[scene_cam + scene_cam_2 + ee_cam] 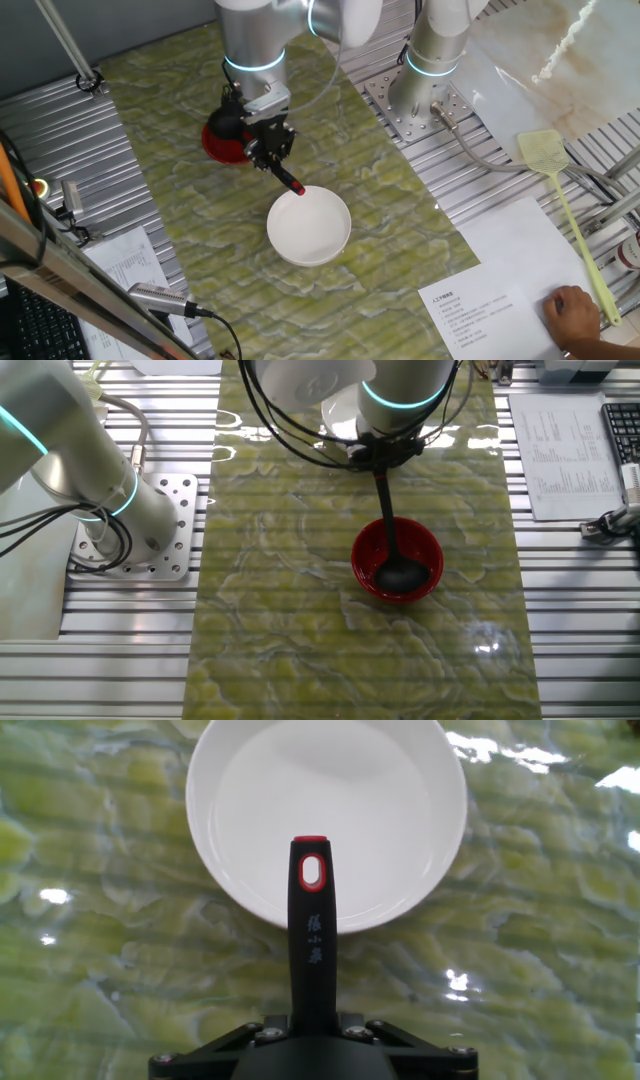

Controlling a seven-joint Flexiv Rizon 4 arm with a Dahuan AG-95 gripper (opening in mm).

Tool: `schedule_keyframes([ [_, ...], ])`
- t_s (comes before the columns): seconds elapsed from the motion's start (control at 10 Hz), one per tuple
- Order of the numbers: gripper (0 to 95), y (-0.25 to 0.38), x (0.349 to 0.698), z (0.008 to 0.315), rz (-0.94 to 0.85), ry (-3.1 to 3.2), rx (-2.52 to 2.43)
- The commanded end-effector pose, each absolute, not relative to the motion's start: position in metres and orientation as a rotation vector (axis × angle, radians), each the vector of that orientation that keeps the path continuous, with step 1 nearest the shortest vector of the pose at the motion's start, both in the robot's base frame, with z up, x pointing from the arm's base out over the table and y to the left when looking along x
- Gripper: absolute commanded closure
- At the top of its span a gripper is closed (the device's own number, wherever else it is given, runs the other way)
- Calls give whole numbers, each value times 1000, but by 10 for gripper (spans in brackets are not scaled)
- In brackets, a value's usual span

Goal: Scoop water with a large spoon from one bowl to another

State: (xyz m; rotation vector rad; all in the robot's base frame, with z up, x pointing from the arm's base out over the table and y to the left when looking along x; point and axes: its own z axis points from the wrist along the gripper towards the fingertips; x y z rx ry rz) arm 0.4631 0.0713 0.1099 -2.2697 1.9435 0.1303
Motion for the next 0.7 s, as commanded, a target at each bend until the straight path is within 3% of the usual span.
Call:
schedule_keyframes([
  [0.1, 950, 71, 460, 124, 120, 1964, -2245],
  [0.7, 950, 81, 456, 145, 150, 1988, -2197],
])
